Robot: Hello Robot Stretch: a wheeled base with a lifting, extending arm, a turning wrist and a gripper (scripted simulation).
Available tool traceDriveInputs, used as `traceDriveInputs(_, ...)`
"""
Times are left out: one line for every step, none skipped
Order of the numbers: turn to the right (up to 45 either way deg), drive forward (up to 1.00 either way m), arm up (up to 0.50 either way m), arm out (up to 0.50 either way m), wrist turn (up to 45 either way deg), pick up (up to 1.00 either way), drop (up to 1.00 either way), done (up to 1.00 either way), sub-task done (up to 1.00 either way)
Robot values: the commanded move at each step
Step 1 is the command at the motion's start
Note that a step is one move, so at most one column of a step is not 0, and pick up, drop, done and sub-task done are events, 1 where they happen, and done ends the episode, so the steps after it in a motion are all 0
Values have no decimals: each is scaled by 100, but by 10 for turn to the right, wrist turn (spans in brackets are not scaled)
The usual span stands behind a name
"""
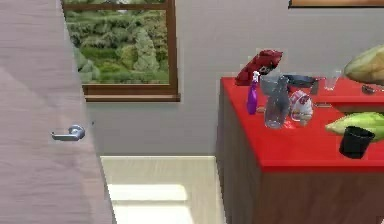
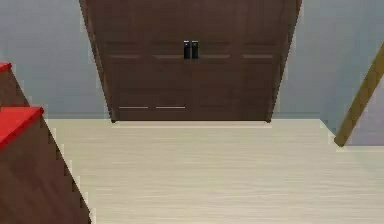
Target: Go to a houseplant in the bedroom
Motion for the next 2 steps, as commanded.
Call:
traceDriveInputs(450,0,0,0,0,0,0,0,0)
traceDriveInputs(450,0,0,0,0,0,0,0,0)
